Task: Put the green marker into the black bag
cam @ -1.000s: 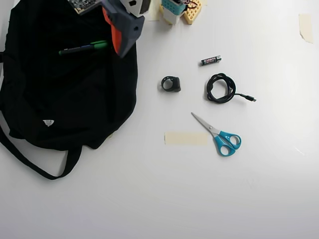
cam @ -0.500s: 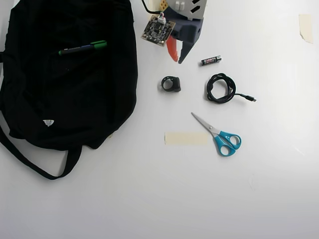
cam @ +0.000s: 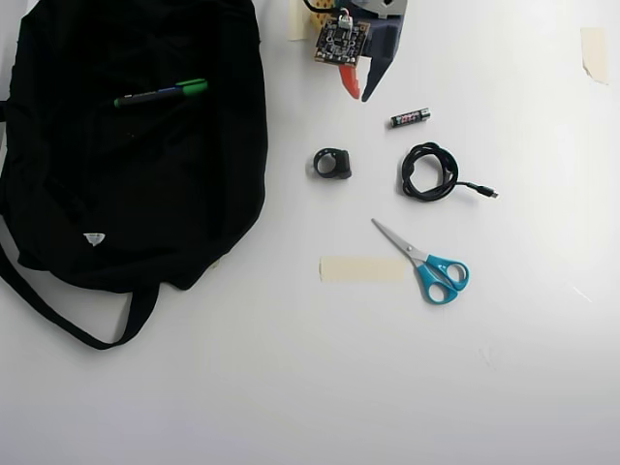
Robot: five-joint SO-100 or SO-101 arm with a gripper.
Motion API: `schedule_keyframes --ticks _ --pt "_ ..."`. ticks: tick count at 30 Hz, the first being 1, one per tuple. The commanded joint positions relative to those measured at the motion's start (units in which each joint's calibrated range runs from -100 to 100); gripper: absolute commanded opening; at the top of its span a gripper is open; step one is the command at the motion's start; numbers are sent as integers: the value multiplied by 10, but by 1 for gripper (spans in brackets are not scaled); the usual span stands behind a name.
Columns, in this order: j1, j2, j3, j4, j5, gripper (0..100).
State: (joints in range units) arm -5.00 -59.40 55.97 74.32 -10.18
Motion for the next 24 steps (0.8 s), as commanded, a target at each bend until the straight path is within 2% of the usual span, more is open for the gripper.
schedule_keyframes --ticks 1,12,24 --pt "-8 -49 40 -14 8 2" --pt "-24 -217 214 -62 42 2" --pt "-25 -384 374 -66 43 2"
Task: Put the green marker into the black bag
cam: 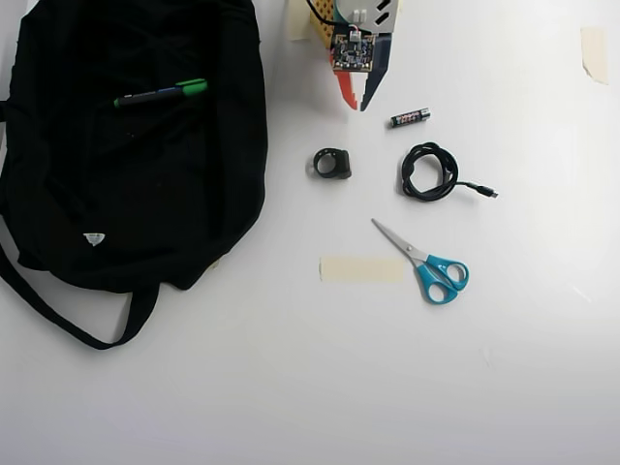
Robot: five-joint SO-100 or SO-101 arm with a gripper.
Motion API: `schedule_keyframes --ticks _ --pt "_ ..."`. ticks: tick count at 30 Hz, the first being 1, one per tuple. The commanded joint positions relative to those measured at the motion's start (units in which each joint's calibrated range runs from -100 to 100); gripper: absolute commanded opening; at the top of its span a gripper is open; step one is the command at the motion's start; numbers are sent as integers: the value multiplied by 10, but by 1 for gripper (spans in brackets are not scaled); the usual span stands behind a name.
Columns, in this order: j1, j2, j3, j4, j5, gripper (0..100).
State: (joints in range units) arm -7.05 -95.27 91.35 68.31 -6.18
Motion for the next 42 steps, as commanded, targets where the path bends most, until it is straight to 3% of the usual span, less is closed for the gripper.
schedule_keyframes --ticks 1,42 --pt "-4 -37 35 -5 3 2" --pt "2 -40 79 27 2 2"
